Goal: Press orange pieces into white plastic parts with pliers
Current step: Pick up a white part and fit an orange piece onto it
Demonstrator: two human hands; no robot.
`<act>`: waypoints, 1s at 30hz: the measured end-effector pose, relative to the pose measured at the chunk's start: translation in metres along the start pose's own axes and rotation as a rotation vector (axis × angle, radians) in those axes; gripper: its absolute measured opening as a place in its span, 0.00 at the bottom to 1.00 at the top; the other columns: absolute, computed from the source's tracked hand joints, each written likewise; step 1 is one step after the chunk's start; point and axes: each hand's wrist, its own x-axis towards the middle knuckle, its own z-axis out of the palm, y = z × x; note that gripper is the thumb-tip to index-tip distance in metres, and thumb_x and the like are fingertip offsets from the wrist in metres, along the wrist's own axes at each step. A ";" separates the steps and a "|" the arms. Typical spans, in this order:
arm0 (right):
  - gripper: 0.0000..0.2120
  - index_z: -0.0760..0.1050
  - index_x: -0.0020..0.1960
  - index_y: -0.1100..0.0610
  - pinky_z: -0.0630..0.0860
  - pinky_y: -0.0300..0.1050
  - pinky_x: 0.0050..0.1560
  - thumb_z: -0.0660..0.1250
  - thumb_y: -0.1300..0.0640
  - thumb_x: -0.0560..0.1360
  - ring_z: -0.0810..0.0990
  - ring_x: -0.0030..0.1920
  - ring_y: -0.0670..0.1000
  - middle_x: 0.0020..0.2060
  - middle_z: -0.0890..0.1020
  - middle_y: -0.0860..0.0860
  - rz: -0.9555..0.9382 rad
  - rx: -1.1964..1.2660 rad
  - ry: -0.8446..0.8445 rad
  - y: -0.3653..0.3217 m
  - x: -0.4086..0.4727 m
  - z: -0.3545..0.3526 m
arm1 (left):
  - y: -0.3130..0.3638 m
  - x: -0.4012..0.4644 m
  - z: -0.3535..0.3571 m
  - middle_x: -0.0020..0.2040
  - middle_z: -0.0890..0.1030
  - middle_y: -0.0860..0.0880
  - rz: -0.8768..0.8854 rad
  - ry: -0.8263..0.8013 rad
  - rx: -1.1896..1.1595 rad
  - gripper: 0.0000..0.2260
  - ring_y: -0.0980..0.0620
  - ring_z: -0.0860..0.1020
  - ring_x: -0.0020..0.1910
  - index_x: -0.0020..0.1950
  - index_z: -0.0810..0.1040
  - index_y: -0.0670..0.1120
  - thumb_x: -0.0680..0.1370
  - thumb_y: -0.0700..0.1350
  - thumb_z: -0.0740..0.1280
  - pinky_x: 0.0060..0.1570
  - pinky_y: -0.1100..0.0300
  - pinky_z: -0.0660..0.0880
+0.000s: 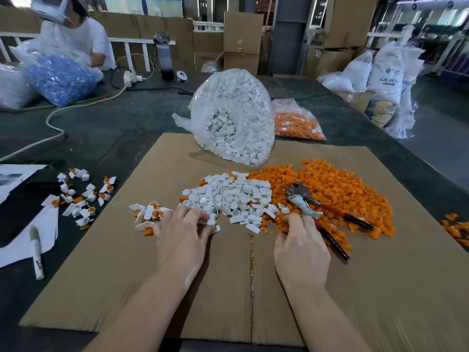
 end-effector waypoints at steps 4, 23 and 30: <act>0.06 0.78 0.47 0.62 0.75 0.48 0.35 0.69 0.69 0.71 0.79 0.41 0.58 0.43 0.79 0.56 -0.022 0.073 -0.039 0.001 0.002 0.001 | 0.011 -0.002 0.002 0.42 0.76 0.57 0.097 -0.028 -0.234 0.04 0.54 0.72 0.47 0.49 0.78 0.49 0.75 0.45 0.69 0.44 0.65 0.61; 0.10 0.80 0.49 0.60 0.75 0.47 0.42 0.70 0.68 0.69 0.78 0.46 0.56 0.45 0.79 0.54 0.065 0.203 0.126 0.003 0.003 -0.003 | 0.047 -0.004 0.027 0.43 0.75 0.56 -0.021 -0.131 -0.535 0.07 0.61 0.72 0.43 0.51 0.82 0.45 0.75 0.37 0.68 0.43 0.83 0.64; 0.05 0.80 0.43 0.61 0.73 0.44 0.37 0.74 0.62 0.68 0.79 0.40 0.57 0.39 0.80 0.55 -0.027 0.073 -0.021 0.003 0.000 0.001 | 0.046 -0.004 0.027 0.42 0.75 0.58 0.038 -0.137 -0.476 0.04 0.66 0.71 0.40 0.46 0.83 0.47 0.75 0.42 0.69 0.42 0.84 0.60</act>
